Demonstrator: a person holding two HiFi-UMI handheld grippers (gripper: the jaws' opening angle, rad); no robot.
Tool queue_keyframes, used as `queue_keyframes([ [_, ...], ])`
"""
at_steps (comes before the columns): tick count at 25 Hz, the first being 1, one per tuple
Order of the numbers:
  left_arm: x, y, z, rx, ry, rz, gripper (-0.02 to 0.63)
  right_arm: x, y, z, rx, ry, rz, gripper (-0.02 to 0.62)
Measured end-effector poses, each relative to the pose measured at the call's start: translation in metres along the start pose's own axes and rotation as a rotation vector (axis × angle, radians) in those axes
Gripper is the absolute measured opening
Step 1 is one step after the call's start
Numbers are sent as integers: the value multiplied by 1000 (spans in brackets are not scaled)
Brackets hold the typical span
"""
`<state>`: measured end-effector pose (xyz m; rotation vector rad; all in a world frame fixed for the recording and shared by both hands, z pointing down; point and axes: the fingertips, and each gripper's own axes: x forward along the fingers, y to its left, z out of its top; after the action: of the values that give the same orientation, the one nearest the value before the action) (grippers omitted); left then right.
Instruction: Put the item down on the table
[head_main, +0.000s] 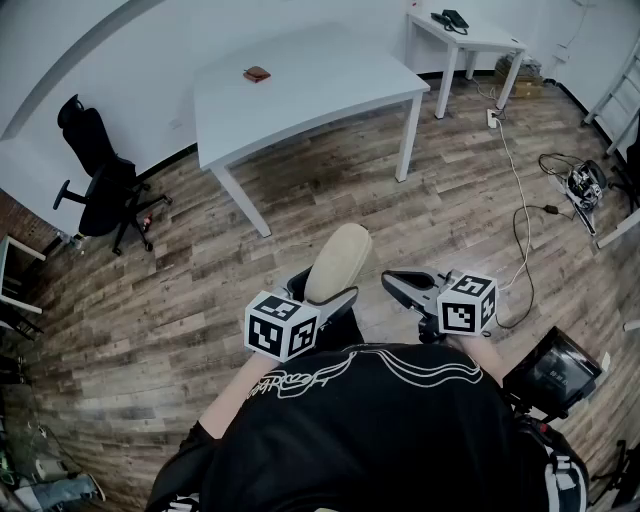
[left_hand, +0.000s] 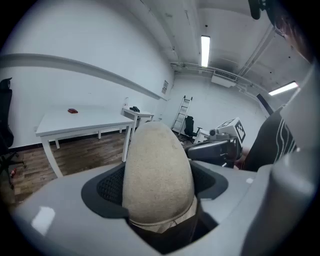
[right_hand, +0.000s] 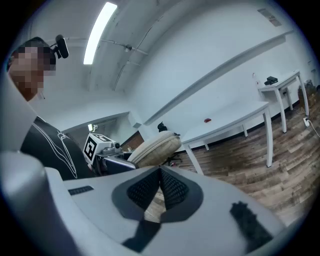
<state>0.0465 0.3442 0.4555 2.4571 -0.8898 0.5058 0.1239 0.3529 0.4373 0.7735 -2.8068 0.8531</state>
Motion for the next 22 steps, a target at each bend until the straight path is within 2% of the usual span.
queue_keyframes([
  [3,10,19,7,5,-6,-1,383,15,-15,6,2,-4,-5,5],
  [7,41,69,29,-6,9,-14,383,51,-63,31,28,0,-22,5],
  [15,97,209,106,-36,32,-3,383,154,-169,119,78,0,-37,5],
  [22,135,335,185,-27,13,35,383,245,-246,200,60,7,-43,5],
])
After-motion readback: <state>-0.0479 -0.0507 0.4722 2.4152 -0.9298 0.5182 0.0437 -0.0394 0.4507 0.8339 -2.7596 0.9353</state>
